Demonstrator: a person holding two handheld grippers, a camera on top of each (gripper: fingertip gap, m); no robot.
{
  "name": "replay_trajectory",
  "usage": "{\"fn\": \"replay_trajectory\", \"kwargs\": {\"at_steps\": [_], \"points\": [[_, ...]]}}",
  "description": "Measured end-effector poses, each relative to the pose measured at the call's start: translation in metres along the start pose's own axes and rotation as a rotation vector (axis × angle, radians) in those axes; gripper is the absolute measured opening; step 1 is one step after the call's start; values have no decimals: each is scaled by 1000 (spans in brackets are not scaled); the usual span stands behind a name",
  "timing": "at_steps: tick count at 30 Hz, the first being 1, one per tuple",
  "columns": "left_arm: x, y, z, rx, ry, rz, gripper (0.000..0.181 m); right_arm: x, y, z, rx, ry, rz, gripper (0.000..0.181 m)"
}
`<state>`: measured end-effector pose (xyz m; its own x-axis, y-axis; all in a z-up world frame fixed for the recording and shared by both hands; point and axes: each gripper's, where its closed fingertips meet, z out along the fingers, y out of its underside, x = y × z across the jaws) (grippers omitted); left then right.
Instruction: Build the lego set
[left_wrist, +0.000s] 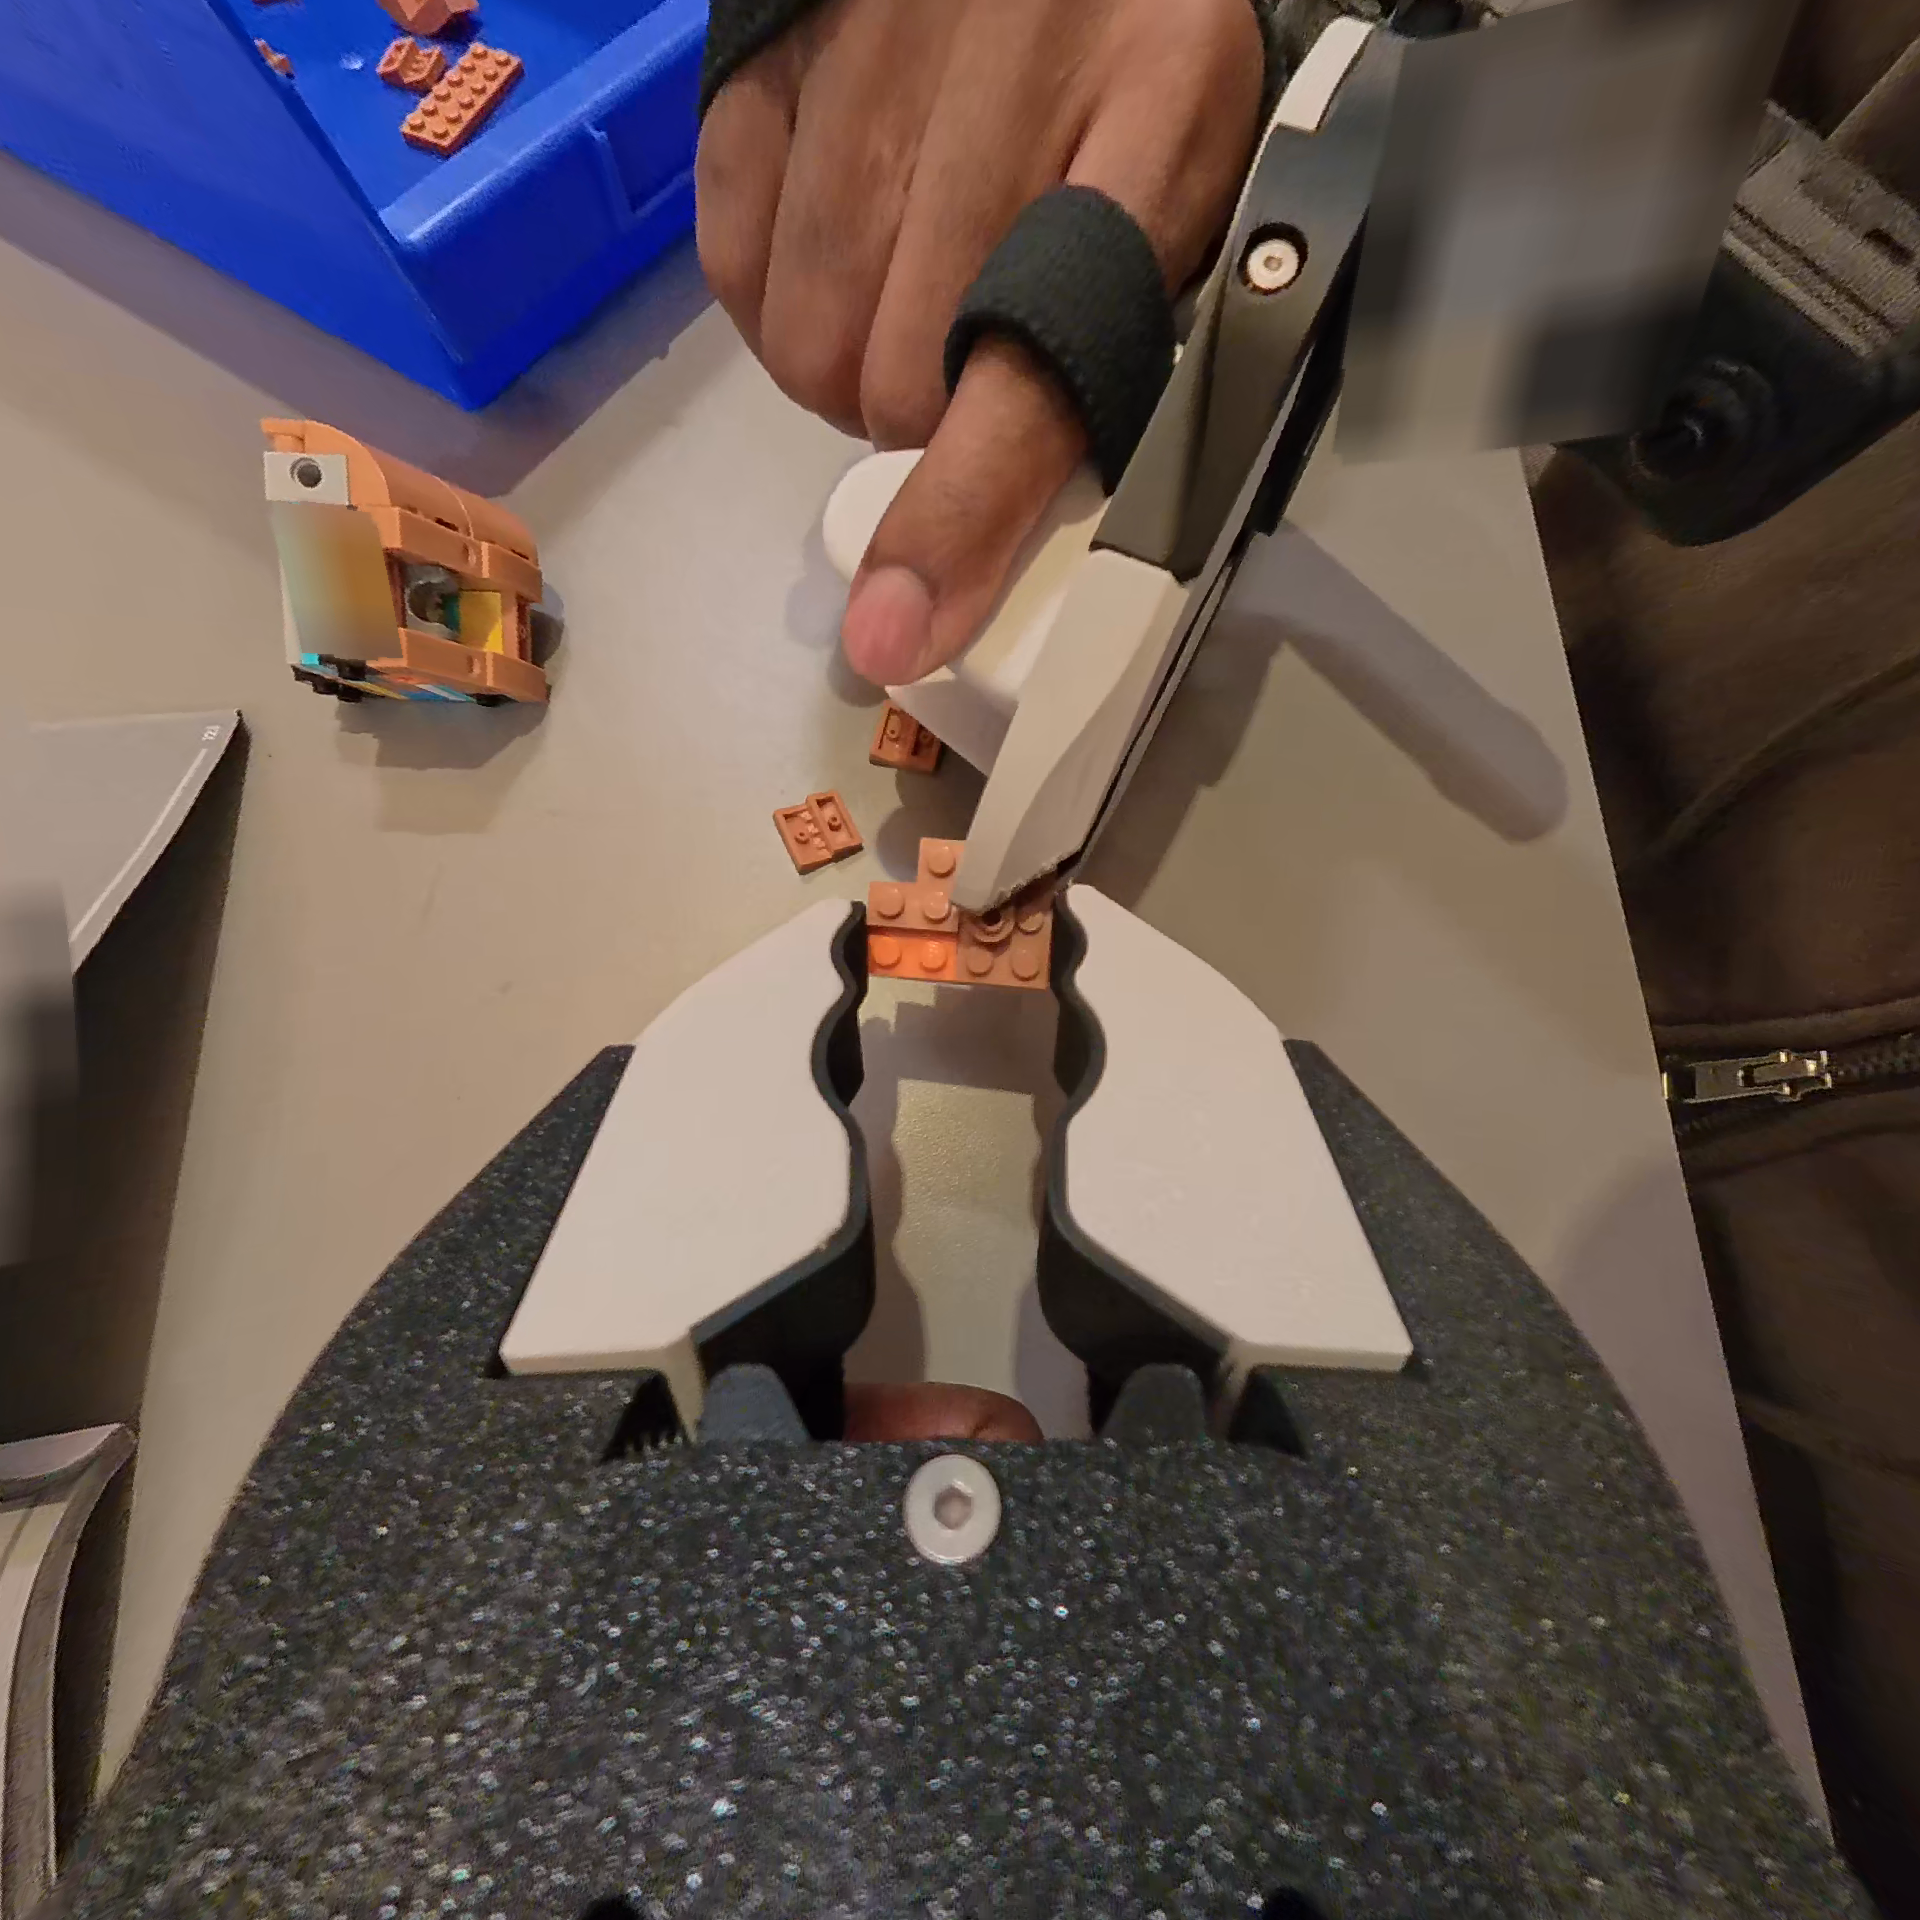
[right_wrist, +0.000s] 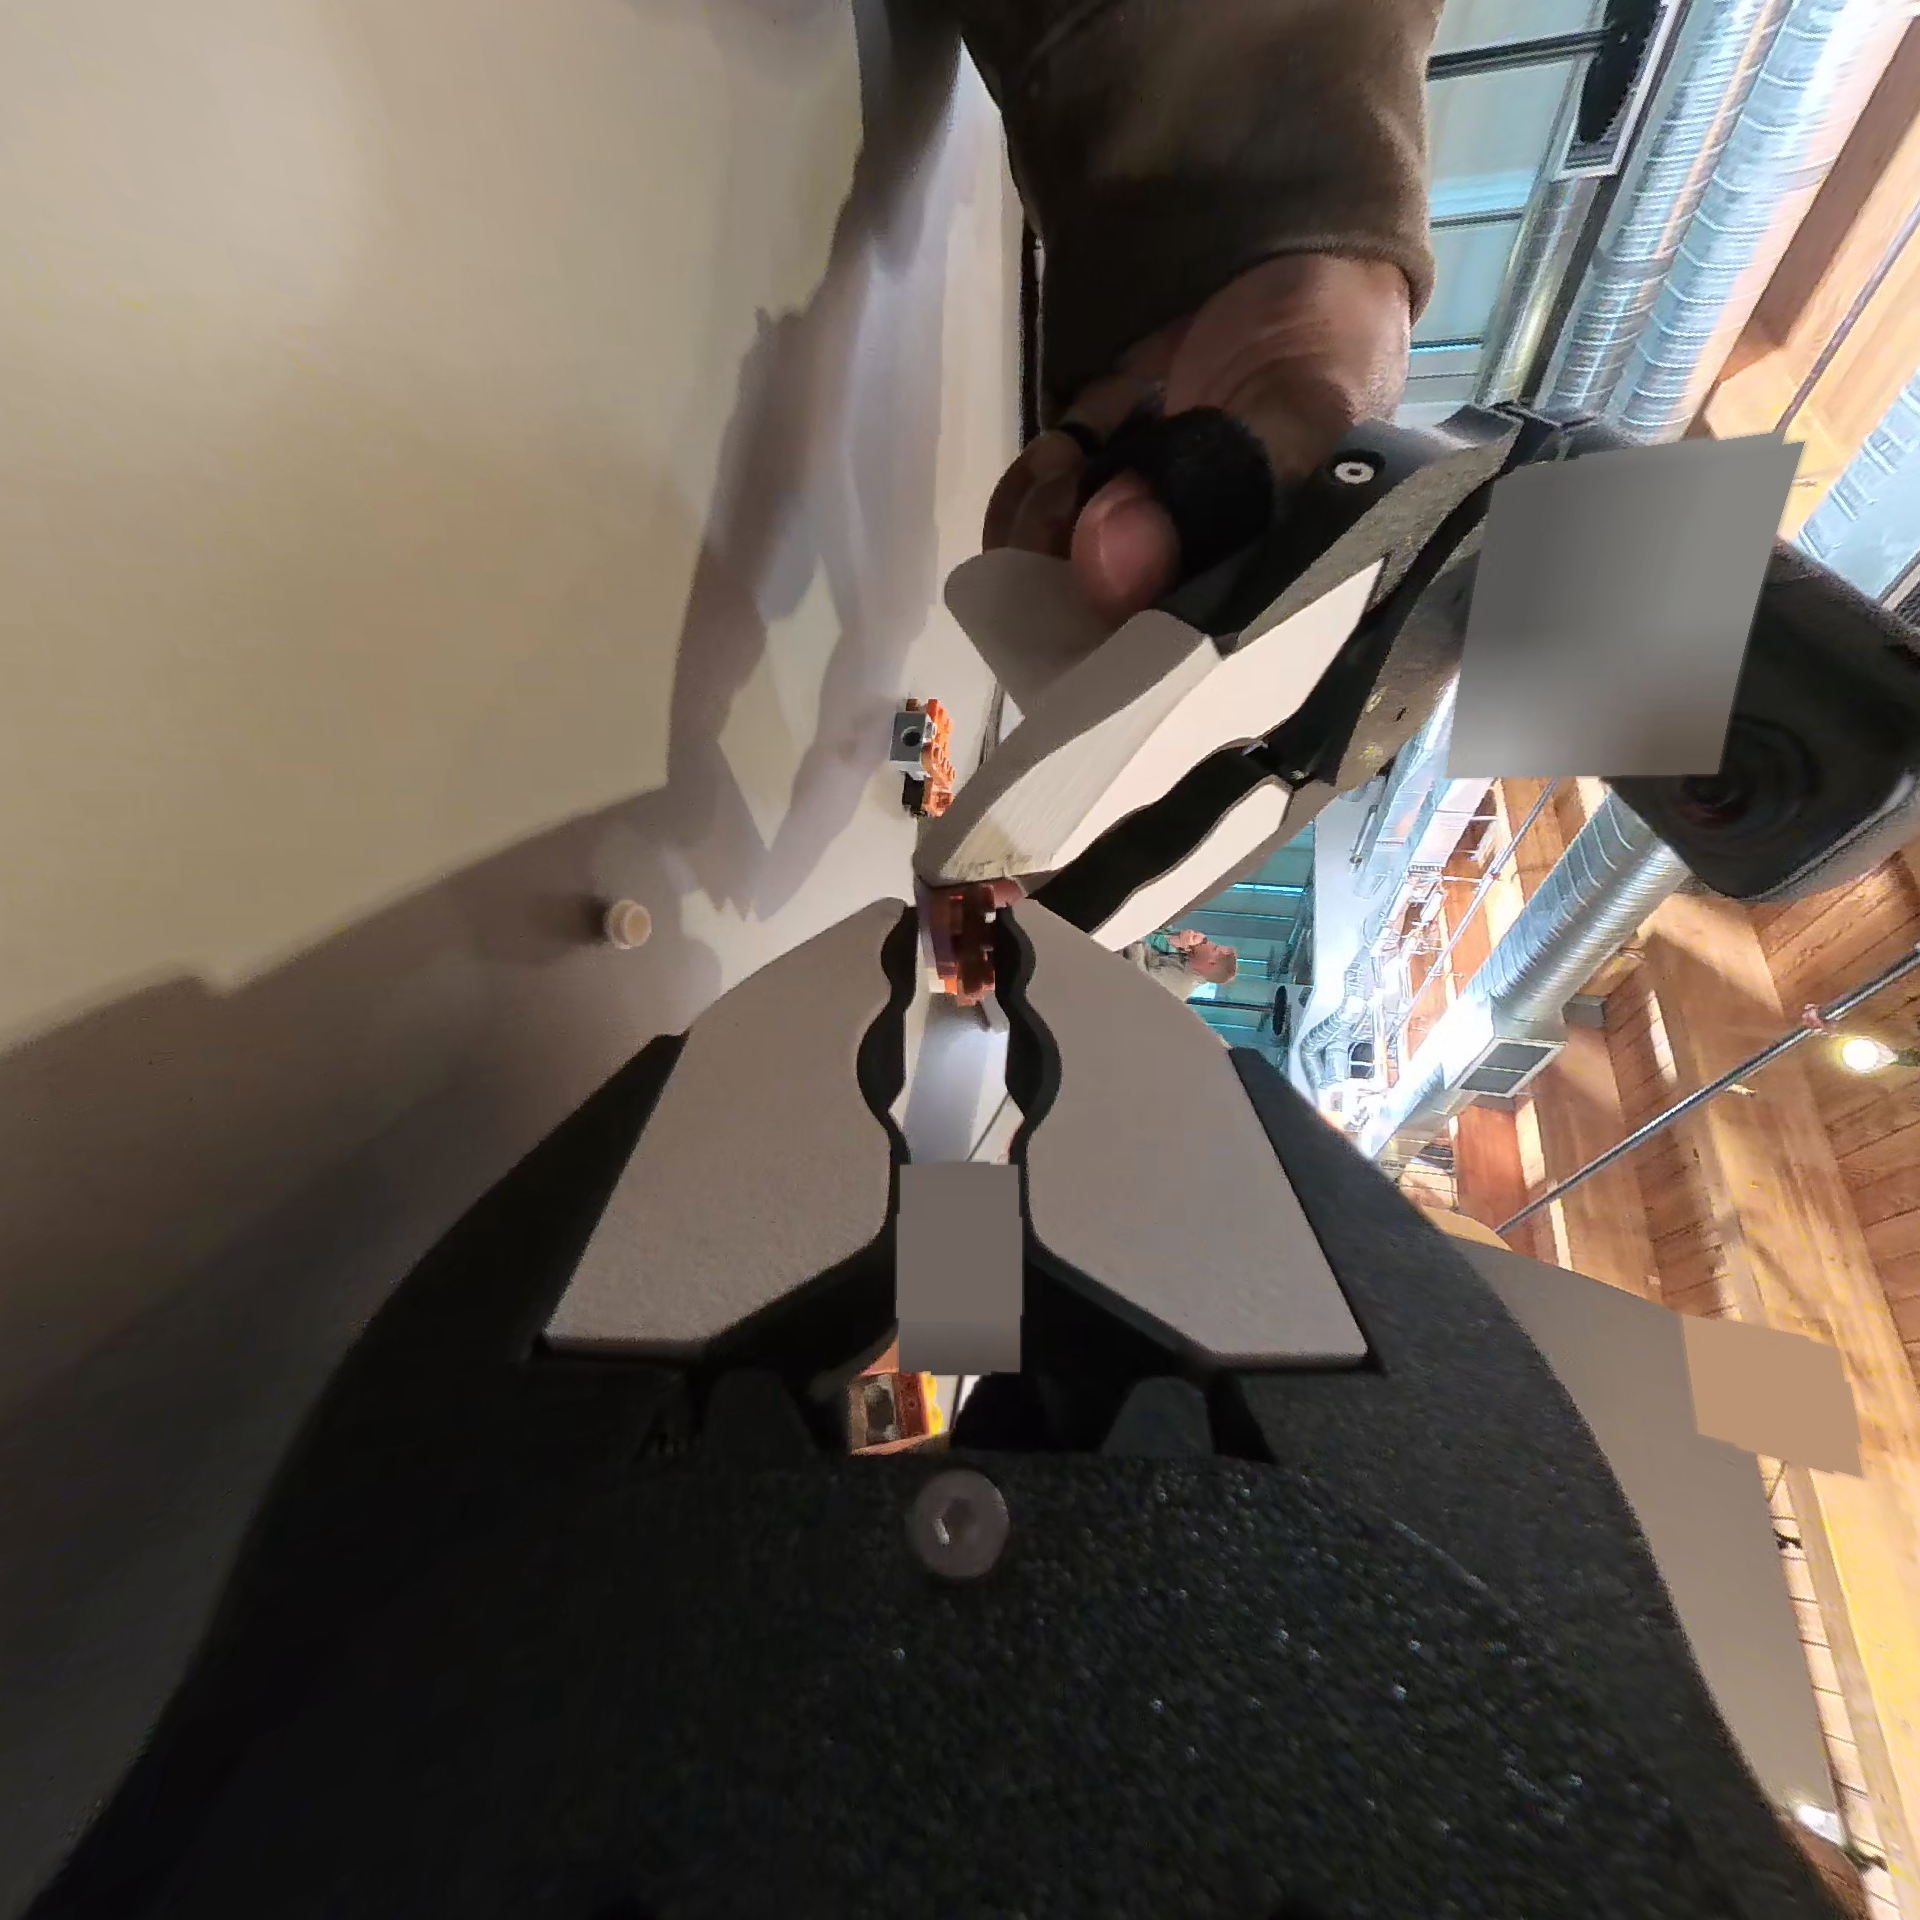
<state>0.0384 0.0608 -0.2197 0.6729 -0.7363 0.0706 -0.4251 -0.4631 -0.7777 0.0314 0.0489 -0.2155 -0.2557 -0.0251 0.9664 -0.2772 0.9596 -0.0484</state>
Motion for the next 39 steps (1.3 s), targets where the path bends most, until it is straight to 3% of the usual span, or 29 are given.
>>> {"fn": "replay_trajectory", "kwargs": {"at_steps": [15,20,32,39], "points": [[5,-5,-2,40,41,-4,34,5,-1,-3,15,3,46,13],[5,-9,-11,98,34,105,41,13,3,-4,17,5,175,13],[-9,-29,-23,289,-190,428,43,44,16,-14,105,31,621,13],[-9,-40,-27,352,-265,509,37,49,11,-18,157,14,697,13]]}}
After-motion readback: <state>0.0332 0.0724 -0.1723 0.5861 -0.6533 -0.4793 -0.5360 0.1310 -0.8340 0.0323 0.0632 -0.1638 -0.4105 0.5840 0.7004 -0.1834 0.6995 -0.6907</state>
